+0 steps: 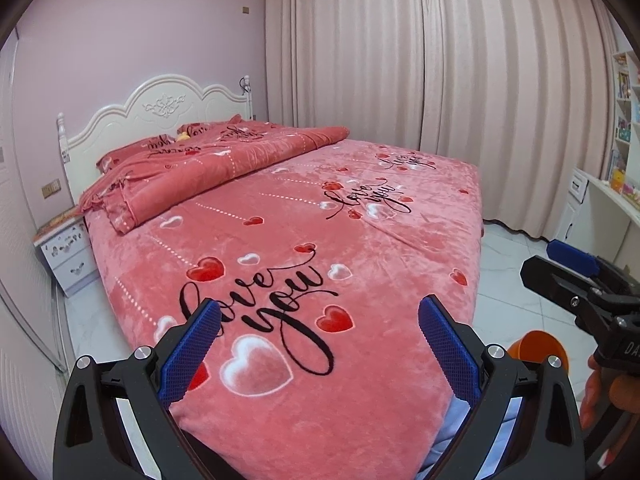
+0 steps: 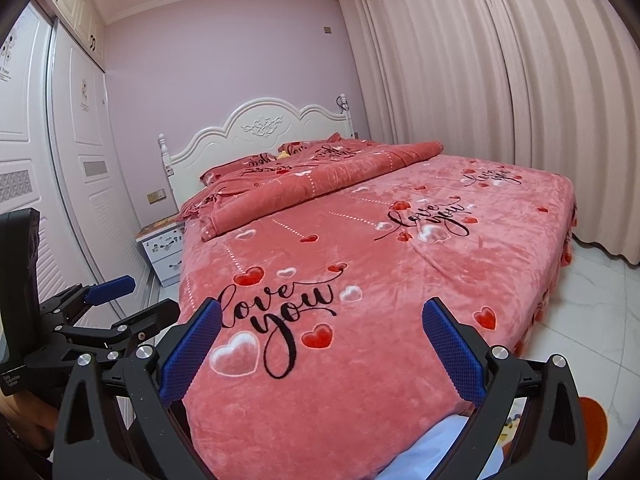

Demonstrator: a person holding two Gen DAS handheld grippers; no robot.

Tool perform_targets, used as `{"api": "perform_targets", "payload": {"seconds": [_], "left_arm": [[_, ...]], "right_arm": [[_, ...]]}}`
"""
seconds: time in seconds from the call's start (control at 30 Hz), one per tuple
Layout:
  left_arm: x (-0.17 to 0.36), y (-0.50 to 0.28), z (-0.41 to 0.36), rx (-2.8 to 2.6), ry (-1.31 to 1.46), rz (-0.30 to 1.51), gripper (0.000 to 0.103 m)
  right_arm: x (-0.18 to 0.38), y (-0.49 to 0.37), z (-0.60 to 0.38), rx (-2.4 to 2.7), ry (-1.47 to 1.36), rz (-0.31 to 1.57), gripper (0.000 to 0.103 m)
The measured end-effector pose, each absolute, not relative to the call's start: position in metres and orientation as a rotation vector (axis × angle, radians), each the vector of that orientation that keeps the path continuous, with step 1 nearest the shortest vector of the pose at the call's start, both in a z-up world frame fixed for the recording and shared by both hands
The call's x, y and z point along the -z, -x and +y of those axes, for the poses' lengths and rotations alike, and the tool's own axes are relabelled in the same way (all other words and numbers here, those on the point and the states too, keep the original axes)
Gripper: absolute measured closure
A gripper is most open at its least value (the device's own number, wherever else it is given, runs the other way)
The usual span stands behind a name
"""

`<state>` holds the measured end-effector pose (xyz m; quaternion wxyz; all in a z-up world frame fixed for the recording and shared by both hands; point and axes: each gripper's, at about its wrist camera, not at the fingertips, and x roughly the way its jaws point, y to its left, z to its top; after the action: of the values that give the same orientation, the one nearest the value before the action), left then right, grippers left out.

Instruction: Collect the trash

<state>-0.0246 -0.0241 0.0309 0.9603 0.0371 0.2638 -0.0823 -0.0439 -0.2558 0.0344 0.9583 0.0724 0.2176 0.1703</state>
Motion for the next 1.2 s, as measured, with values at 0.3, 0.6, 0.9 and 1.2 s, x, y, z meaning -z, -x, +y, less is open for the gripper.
{"api": "perform_targets", "payload": {"seconds": [0.3,0.6,0.9,1.2], "left_arm": [[-0.030,0.023,-0.024,0.160,-0.087,0.544,0.006],[-0.029,0.023,-0.024,0.151,-0.097,0.548,0.006],[-0.026,0.023,-0.024,0.141,-0.091,0.561,0.006],[-0.024,0.020,-0.023,0.130,-0.082,0.575,0.006]], "right_arm": [[-0.029,0.042,-0.256,-0.351,-0.156,0.458,0.005],[-0.024,0.039,-0.252,-0.360,-0.169,0.475,0.005],[-0.018,0.033,-0.251,-0.359,-0.181,0.499,0.005],[-0.015,0.029,-0.250,-0.357,-0.187,0.513,0.005]]}}
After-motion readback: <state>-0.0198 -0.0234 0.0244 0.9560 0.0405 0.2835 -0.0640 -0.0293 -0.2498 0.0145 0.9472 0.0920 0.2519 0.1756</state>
